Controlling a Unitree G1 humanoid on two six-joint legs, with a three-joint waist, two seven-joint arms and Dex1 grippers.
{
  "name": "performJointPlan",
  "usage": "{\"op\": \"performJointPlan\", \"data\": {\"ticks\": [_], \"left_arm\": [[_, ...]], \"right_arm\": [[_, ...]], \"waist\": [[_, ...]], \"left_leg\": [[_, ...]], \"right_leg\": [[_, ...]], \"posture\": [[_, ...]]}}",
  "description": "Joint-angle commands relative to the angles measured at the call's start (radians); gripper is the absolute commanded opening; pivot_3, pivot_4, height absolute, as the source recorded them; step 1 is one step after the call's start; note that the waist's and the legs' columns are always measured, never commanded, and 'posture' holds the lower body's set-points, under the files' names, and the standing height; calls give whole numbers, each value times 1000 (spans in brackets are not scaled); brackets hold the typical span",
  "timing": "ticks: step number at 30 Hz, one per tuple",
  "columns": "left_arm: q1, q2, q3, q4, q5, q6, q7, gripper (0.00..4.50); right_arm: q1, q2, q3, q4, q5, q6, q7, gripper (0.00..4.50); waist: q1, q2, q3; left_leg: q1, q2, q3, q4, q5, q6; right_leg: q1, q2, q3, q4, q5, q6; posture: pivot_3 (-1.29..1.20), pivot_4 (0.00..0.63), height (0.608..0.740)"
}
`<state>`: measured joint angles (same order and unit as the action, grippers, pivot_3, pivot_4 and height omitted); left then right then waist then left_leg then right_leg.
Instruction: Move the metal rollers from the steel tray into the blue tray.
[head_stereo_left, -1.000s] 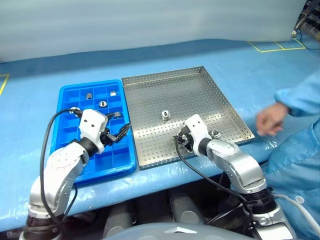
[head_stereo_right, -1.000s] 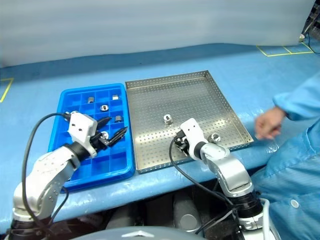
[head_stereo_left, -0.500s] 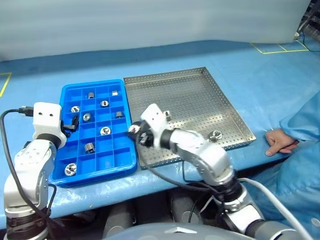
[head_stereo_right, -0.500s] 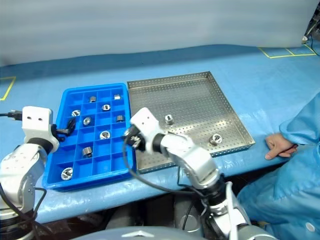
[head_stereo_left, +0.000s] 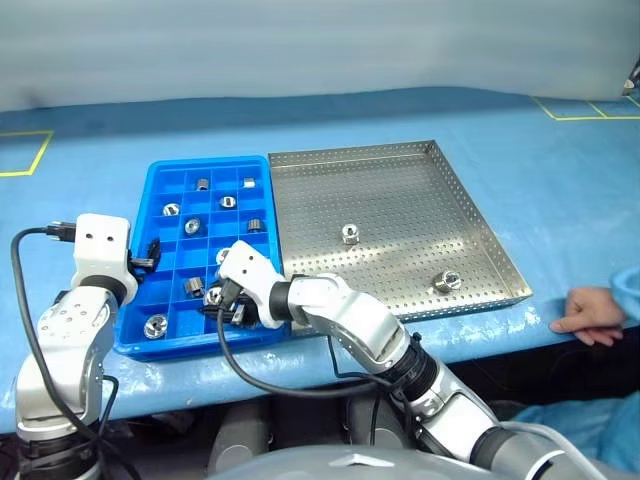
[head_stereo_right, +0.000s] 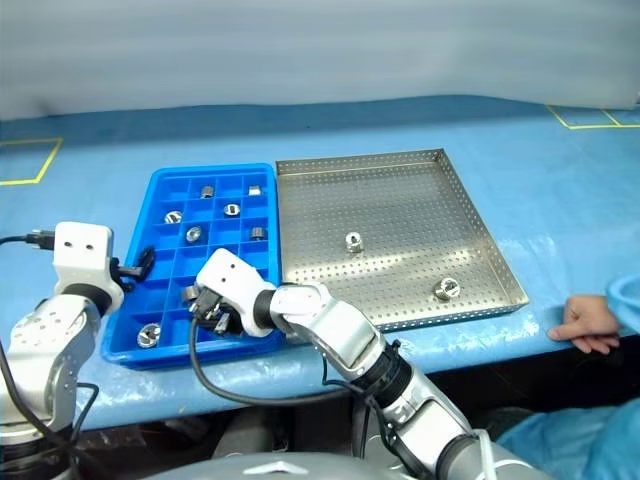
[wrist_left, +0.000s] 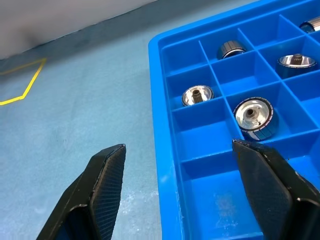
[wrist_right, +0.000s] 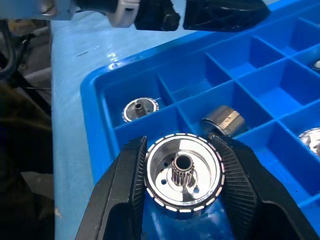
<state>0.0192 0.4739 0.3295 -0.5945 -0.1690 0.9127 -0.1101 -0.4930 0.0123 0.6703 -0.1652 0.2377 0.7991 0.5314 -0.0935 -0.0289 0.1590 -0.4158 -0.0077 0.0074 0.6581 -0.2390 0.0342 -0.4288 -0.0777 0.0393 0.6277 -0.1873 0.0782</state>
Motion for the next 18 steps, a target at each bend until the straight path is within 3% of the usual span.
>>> {"op": "performJointPlan", "data": {"ticks": [1,7,12,18], "left_arm": [[0,-1,-8,-52,14,-4,0,3699],[4,-8,-19,-49,16,-12,-4,3699],[-12,-26,-26,-43,-6,-24,-24,3699],[-26,-44,-78,-52,-29,-42,-68,3699]], "right_arm": [[4,3,23,-36,-6,-7,14,1694],[3,-21,30,7,-46,-31,13,1694],[29,-13,-3,-18,-52,-85,5,3315],[33,-72,-81,-98,-134,-171,-62,3315]], "waist": [[6,0,0],[15,0,0],[17,0,0],[17,0,0]], "left_leg": [[0,0,-1,0,0,-1],[0,0,-3,-1,2,-3],[1,0,-3,0,2,-2],[0,0,-4,0,5,2]], "right_leg": [[0,0,-1,0,0,0],[1,2,-4,1,0,-2],[2,2,-5,1,0,-2],[2,3,-6,1,0,-2]], "posture": [[-62,150,740],[-63,150,740],[-74,150,740],[-87,150,740]]}}
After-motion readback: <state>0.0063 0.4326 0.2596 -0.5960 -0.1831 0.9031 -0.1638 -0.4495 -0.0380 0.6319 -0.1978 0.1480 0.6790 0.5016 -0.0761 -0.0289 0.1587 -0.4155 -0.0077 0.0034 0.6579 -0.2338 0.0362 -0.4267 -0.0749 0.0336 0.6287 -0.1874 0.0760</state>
